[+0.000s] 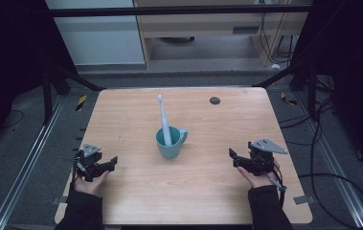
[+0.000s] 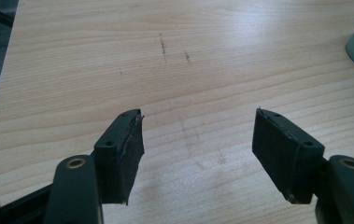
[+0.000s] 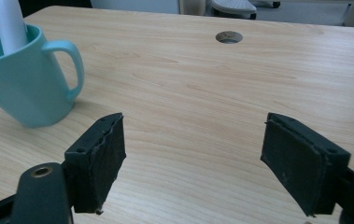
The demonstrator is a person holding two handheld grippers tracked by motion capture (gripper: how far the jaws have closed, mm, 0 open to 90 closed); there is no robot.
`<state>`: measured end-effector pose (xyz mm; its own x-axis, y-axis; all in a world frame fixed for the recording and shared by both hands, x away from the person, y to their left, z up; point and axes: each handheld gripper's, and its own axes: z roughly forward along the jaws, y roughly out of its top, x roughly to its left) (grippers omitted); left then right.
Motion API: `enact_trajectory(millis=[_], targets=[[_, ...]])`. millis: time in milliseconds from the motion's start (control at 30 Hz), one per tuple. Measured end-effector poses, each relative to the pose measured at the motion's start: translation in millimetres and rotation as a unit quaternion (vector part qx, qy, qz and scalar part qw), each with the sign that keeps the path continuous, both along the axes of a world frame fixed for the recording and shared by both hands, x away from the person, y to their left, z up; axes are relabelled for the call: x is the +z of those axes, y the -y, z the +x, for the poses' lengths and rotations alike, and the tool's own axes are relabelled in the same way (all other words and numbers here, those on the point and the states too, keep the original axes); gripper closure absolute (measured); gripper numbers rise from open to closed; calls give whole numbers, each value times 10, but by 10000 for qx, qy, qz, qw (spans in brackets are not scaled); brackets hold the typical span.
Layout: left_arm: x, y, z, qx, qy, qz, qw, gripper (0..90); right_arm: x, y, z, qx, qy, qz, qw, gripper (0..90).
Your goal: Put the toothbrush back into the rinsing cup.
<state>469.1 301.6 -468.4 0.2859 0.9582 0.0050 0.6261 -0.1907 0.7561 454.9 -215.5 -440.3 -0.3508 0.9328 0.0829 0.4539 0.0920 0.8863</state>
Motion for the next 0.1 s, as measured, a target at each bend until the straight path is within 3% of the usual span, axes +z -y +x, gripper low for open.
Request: enact_trajectory(millis=[100], targets=[[3,2,-9,-30,28,12,10000,331,-34,61,-21,-53,-40,-136,9999,203]])
